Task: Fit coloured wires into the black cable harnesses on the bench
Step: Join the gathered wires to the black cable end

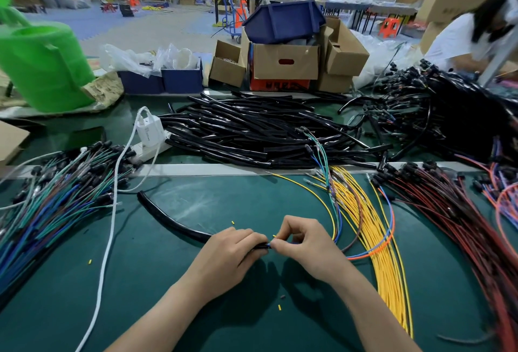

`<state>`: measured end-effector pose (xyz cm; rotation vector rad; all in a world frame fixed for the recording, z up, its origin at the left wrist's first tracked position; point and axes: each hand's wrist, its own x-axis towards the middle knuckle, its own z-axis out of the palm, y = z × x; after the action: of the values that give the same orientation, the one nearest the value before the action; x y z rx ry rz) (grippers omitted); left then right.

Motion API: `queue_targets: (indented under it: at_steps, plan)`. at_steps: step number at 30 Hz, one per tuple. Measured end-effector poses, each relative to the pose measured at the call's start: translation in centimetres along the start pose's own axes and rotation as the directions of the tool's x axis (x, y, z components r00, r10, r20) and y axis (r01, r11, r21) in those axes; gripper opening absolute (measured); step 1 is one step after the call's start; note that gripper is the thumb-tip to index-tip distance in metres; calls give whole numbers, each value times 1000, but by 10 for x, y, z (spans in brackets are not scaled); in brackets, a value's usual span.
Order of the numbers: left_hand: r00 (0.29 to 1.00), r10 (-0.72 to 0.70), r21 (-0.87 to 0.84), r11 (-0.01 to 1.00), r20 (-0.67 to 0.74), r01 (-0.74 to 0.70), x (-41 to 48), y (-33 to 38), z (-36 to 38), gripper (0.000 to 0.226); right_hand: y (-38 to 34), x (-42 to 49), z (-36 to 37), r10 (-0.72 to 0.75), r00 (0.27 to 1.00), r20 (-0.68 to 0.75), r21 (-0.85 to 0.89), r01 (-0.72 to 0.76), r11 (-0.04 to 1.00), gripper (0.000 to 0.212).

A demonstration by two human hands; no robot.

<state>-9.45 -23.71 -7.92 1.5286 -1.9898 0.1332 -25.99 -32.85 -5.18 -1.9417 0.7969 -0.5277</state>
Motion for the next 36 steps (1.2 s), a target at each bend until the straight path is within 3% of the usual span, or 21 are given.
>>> queue_targets:
  at_steps: [5,11,22,26,28,30,32,36]
  plan:
    - [1000,12,-2,1000,16,-12,1,1,-1,22,0,-1,1,22,1000,-6,-3,-22,1000,21]
    - [998,37,55,998,60,-40,0,1,0,30,-1,-1,4,-18,1000,-16,-247,14,969,23]
    - [997,37,50,998,71,-41,9,14,-6,28,-9,-5,19,-157,987,-18,-135,153,979,16]
    - [988,53,122,990,143,-71,16,20,-15,25,-13,-7,20,-186,982,-29,-49,184,982,16]
    - [990,35,142,988,139,-55,17,21,-22,19,-10,-6,15,-190,980,-60,-181,177,968,8]
    - [994,-23,141,990,105,9,17,19,-32,24,-4,-5,5,-175,980,-95,-462,112,880,24]
    - [994,-63,202,978,90,44,17,16,-40,32,0,-3,-4,-162,973,-163,-621,27,784,30]
    - [908,-212,282,953,361,111,15,11,-33,32,-6,4,4,-297,938,-177,-706,89,703,29]
